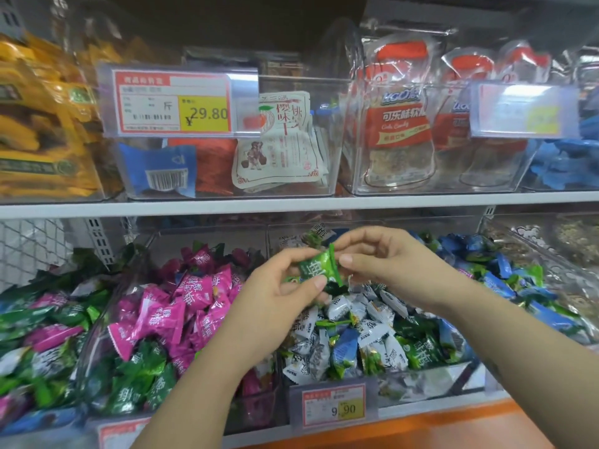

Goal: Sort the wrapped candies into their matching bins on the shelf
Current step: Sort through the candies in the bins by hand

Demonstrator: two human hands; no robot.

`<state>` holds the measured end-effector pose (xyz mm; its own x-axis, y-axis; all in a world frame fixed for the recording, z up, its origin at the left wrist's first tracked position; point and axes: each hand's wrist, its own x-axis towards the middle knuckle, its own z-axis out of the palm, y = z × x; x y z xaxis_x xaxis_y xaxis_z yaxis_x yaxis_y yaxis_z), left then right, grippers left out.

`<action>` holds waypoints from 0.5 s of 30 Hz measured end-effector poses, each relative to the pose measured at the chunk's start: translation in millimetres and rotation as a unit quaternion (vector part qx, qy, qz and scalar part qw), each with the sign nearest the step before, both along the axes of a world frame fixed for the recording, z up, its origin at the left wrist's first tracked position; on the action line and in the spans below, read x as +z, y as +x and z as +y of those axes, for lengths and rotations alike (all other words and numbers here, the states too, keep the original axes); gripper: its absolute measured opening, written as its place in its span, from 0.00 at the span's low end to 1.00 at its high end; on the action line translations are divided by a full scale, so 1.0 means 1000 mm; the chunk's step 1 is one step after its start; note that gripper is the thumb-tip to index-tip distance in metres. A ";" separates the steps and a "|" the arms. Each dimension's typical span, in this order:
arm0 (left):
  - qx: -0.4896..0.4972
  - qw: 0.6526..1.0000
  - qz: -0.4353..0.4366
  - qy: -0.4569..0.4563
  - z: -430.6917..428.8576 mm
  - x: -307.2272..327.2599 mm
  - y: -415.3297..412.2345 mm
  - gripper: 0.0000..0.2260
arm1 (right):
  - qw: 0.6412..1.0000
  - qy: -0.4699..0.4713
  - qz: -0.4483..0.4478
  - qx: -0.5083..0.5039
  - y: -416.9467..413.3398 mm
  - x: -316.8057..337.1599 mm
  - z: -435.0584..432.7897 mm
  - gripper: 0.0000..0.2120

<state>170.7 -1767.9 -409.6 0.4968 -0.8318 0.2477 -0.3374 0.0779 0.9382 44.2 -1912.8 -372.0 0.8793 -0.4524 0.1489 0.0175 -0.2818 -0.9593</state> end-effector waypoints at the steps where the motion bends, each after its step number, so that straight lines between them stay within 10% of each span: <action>1: 0.023 1.000 -0.003 -0.007 0.002 0.000 0.003 0.13 | 0.999 -0.036 0.022 -0.007 0.000 -0.001 0.000 0.09; 7: 0.146 0.989 -0.004 -0.024 0.015 0.003 0.027 0.15 | 0.844 -0.483 0.229 0.031 -0.003 -0.035 -0.010 0.21; 15: 0.154 0.988 0.014 -0.025 0.019 -0.002 0.035 0.16 | 0.841 -0.473 0.248 -0.083 0.005 -0.037 -0.045 0.14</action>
<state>206.1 -1748.5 -411.8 0.7319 -0.6268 0.2674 -0.3257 0.0228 0.9452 49.5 -1957.6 -409.1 0.8754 -0.4612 0.1451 -0.4345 -0.8821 -0.1822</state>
